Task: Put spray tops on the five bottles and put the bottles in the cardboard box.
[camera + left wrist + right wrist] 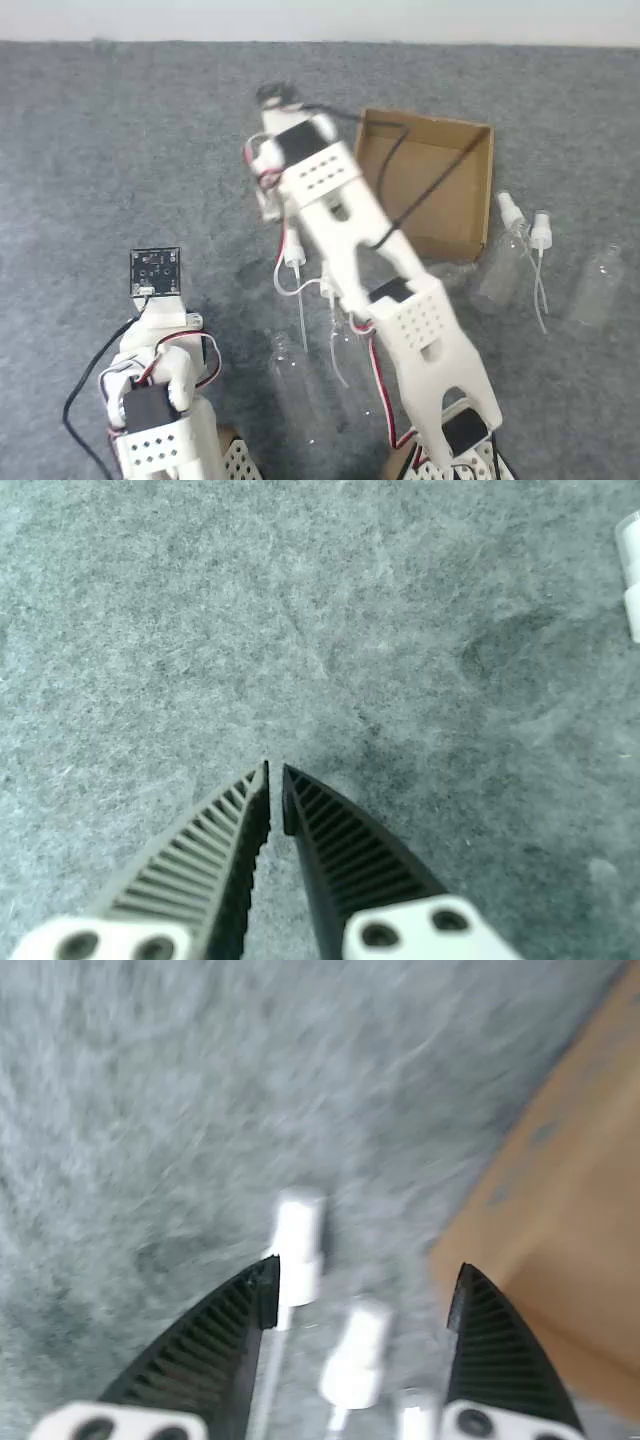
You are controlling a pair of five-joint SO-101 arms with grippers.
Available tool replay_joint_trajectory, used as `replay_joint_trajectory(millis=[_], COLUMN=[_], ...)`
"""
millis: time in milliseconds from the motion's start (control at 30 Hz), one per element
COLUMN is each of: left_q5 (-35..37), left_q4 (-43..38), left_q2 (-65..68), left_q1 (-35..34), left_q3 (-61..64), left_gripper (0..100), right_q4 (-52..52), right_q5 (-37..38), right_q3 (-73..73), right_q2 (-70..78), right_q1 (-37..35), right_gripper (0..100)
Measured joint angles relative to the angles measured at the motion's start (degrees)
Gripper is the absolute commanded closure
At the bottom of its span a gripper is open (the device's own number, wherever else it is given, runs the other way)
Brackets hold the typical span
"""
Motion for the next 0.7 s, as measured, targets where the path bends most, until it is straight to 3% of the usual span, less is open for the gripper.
replay_joint_trajectory(millis=[200,467,700], left_q5=[0.0,0.0,0.0], left_q4=[0.0,0.0,0.0], left_q2=[0.0,0.0,0.0], left_q1=[0.0,0.0,0.0], left_q3=[0.0,0.0,0.0], left_gripper=[99,99,99], right_q4=[0.0,0.09,0.09], right_q5=[5.89,20.31,28.31], right_q3=[-0.62,9.85,28.84], right_q2=[-6.24,-25.49,-42.55], right_q1=[5.1,6.51,24.26], right_gripper=[93.8,83.0,81.8])
